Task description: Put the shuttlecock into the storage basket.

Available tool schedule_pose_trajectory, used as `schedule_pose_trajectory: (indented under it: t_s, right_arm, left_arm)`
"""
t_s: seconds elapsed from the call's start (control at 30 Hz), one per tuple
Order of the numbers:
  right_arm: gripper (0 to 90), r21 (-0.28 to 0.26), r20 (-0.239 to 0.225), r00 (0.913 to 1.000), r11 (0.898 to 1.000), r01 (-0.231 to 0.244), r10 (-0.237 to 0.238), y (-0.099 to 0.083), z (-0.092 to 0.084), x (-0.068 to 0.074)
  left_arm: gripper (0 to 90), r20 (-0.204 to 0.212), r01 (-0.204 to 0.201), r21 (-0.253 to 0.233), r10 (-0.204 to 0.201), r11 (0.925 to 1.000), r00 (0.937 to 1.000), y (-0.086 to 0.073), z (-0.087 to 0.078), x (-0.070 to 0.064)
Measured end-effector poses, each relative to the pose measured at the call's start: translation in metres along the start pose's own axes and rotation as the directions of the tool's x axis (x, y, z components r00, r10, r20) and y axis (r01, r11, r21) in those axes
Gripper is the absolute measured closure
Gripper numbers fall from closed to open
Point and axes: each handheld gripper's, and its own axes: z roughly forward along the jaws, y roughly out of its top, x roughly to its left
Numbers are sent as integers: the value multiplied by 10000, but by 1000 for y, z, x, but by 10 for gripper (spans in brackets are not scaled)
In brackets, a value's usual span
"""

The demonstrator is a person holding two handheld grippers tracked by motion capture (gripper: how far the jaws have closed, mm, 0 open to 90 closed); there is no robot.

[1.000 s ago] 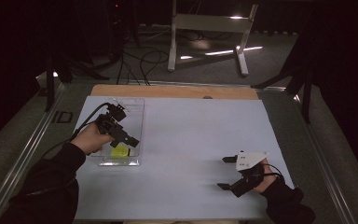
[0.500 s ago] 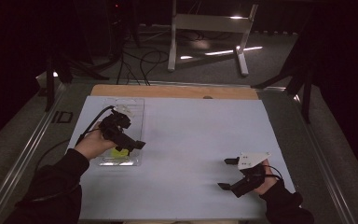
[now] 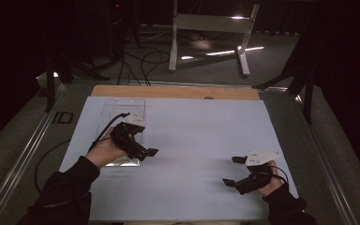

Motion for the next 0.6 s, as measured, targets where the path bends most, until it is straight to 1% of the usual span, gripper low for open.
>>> schedule_pose_trajectory:
  t_s: [0.03, 0.07, 0.13, 0.2, 0.23, 0.27, 0.3, 0.47, 0.53, 0.57, 0.6]
  right_arm:
    - [91, -55, 138, 9999, 10000, -54, 55, -1, -2, 0]
    - [92, -213, 249, 9997, 9998, 33, -28, -2, -3, 0]
    - [94, -273, 132, 9999, 9996, -83, 87, -4, -5, 0]
    - [94, -324, 299, 9995, 9995, -57, 66, -7, -6, 1]
    - [95, -325, 248, 9996, 9994, -92, 100, -8, -6, 0]
    - [95, -415, 173, 9997, 9990, -186, 194, -9, -6, 0]
    - [95, -482, 206, 9995, 9985, -248, 259, -10, -7, -1]
    - [96, -708, 123, 9993, 9969, -336, 346, -13, -10, -1]
    - [111, -794, 108, 9992, 9962, -370, 380, -15, -11, 0]
    - [128, -787, 127, 9992, 9962, -376, 387, -15, -11, 1]
    - [126, -789, 241, 9991, 9963, -326, 346, -16, -11, 1]
  left_arm:
    - [1, 9, -117, -183, 117, 9998, 9999, 0, 5, -6]
    - [1, 122, -175, -271, 179, 9995, 9998, 1, 8, -9]
    - [1, 289, -301, -432, 313, 9986, 9991, 1, 11, -14]
    - [1, 408, -369, -561, 392, 9977, 9984, 1, 16, -20]
    - [2, 561, -412, -664, 449, 9969, 9974, 1, 17, -22]
    - [1, 599, -429, -737, 474, 9964, 9971, 1, 19, -25]
    - [1, 598, -503, -788, 551, 9956, 9967, 1, 20, -28]
    - [1, 847, -677, -1178, 780, 9907, 9934, -2, 26, -39]
    - [1, 912, -718, -1223, 832, 9899, 9924, -5, 27, -43]
    - [1, 885, -825, -1228, 938, 9890, 9916, -6, 28, -46]
    - [1, 930, -863, -1250, 983, 9884, 9908, -8, 29, -47]
